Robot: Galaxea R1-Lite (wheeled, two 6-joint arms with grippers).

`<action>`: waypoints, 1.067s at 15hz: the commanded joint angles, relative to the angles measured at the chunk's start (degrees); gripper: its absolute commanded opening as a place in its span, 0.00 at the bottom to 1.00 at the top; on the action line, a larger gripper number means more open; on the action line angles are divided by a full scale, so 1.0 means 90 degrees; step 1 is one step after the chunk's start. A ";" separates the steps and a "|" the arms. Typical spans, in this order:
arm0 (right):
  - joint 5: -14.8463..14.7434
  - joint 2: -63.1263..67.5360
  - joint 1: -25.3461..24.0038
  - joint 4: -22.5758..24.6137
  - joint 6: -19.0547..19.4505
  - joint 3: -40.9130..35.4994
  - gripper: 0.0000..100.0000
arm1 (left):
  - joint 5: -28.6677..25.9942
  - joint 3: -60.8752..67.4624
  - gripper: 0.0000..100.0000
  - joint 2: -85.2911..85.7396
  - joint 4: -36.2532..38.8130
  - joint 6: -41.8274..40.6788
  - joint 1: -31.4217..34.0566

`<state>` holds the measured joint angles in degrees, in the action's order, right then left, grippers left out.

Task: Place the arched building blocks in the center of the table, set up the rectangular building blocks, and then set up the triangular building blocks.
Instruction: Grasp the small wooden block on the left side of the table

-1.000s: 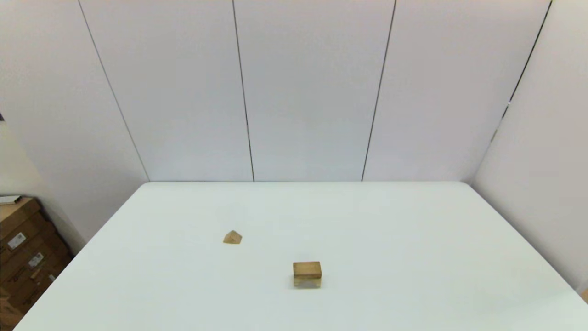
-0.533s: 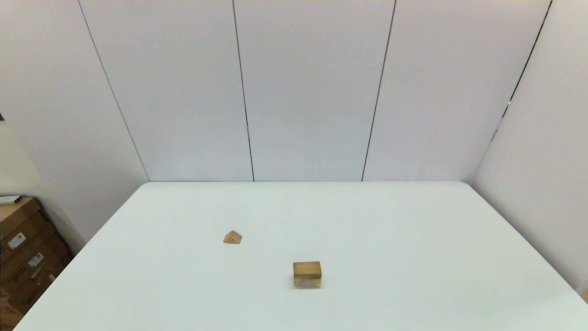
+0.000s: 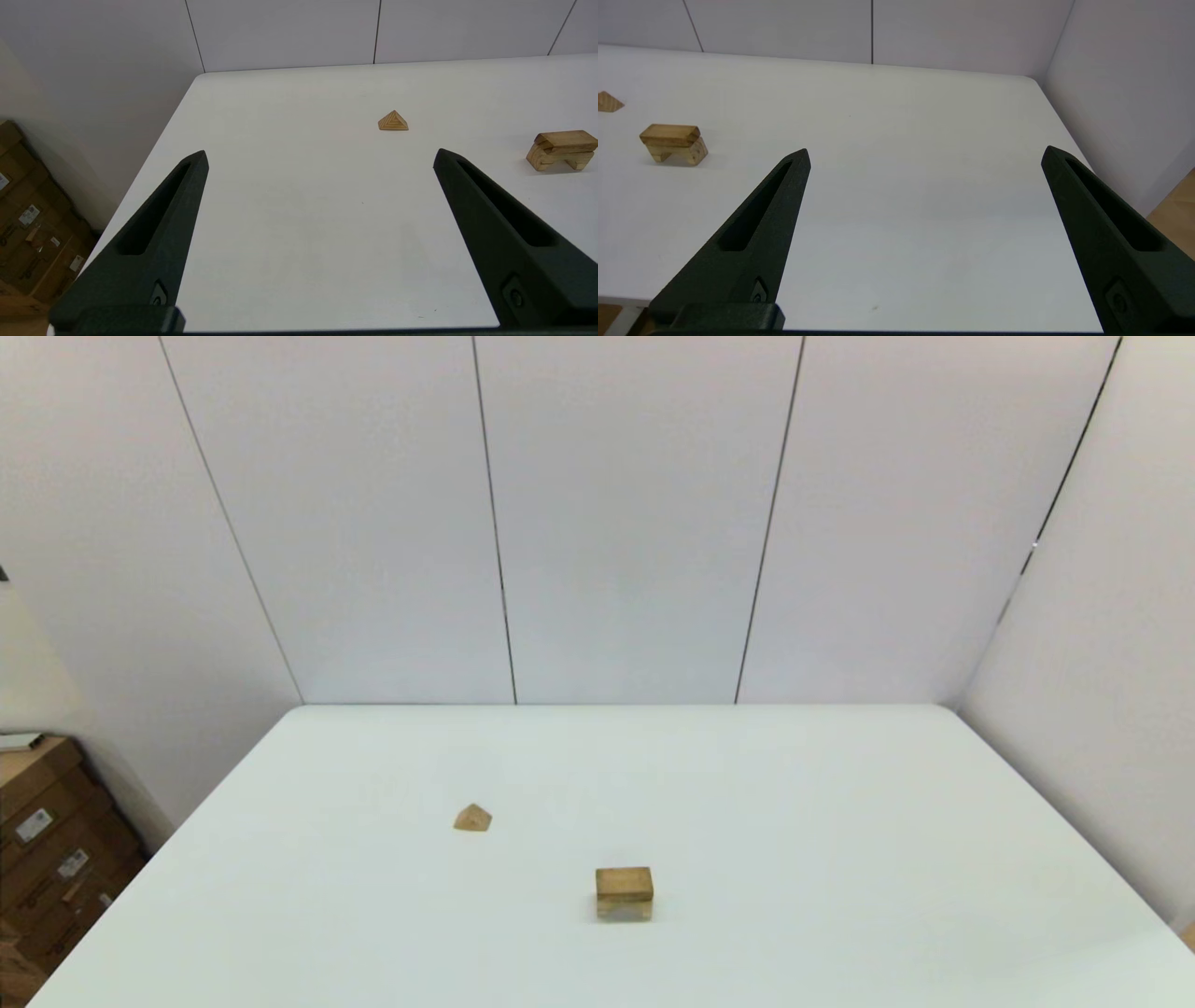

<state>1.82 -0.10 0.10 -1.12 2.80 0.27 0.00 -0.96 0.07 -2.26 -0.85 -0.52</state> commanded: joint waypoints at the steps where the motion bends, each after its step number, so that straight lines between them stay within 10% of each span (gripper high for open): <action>1: -0.0007 0.0001 -0.0001 0.0017 -0.0028 -0.0001 1.00 | 0.0000 0.0000 1.00 -0.0008 -0.0003 -0.0003 0.0000; 16: -0.0007 0.0001 -0.0001 0.0017 -0.0028 -0.0001 1.00 | 0.0010 -0.0020 1.00 -0.0008 -0.0042 -0.0071 0.0000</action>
<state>1.73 -0.07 0.10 -0.94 2.54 0.27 0.07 -0.96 0.07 -2.34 -1.43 -0.52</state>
